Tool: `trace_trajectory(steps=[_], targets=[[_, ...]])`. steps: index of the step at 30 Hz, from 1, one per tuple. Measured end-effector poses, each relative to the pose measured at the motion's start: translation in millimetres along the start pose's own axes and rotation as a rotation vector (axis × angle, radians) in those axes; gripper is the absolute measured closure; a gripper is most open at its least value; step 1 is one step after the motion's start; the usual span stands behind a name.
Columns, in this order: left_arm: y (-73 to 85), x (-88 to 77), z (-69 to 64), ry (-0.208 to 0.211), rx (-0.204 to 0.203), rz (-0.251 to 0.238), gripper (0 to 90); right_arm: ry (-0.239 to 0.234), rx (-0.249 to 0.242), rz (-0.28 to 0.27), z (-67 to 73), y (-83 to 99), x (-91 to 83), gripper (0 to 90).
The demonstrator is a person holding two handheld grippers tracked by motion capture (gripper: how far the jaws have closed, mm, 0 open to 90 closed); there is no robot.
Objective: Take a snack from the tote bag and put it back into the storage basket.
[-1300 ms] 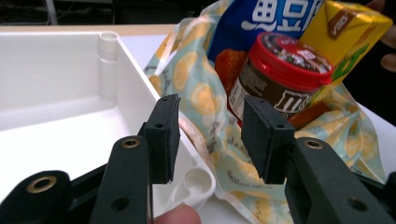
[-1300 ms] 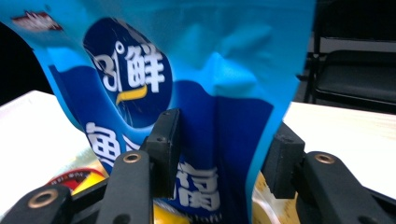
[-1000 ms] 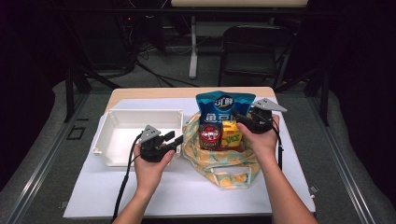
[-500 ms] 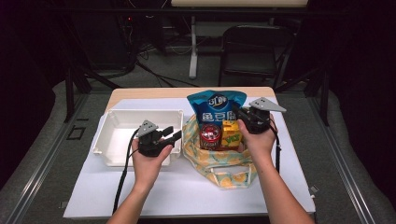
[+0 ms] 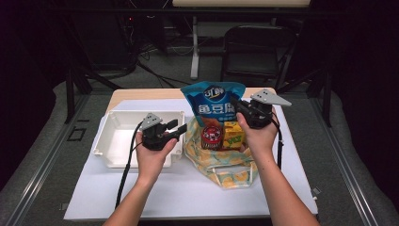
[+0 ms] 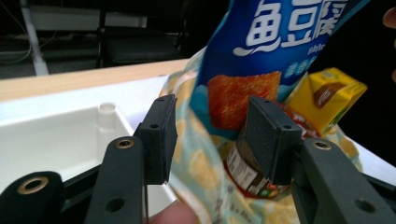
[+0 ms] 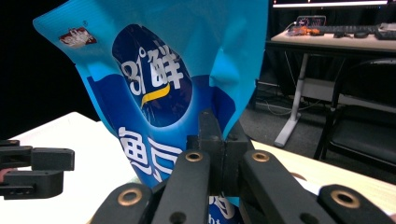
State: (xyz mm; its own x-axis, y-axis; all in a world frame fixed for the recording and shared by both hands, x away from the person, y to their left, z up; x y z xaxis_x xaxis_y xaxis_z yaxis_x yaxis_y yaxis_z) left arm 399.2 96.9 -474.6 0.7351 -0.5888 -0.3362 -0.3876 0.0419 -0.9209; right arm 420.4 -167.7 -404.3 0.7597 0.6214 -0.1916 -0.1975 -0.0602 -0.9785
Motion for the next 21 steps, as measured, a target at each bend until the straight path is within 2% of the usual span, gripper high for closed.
trace_trajectory(steps=[8, 13, 16, 19, 21], targets=[[-26.9, 7.0, -2.7, 0.014, 0.025, -0.024, 48.6, -0.018, 0.004, -0.027, 8.6, -13.4, 4.6, 90.0], [-40.8, 12.8, -1.9, -0.007, 0.042, -0.059, 39.8, -0.034, 0.003, -0.041, 13.3, -20.6, 4.7, 90.0], [-45.4, 15.7, -2.7, 0.032, 0.036, -0.089, 37.9, -0.046, 0.005, -0.047, 15.9, -22.7, 6.0, 90.0], [-51.7, 16.9, -7.3, 0.063, 0.061, -0.113, 37.1, -0.056, 0.002, -0.044, 18.8, -22.9, 6.8, 90.0], [-55.4, 19.6, -9.1, 0.082, 0.061, -0.118, 36.7, -0.060, 0.002, -0.047, 19.8, -22.8, 7.5, 90.0]])
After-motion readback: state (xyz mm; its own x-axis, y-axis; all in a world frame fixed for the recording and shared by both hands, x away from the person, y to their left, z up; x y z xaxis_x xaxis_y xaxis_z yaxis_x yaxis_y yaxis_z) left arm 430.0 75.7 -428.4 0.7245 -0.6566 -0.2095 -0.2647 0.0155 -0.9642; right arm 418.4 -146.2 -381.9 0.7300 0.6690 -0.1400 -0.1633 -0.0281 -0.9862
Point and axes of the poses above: each handheld gripper's, and its own axes: x roughly forward along the jaws, y roughly out of its underside, z roughly to its left, the point moved 4 cm from there along x, roughly forward along the jaws, and after that the axes turned 6 degrees about -y, right-handed, at the moved point
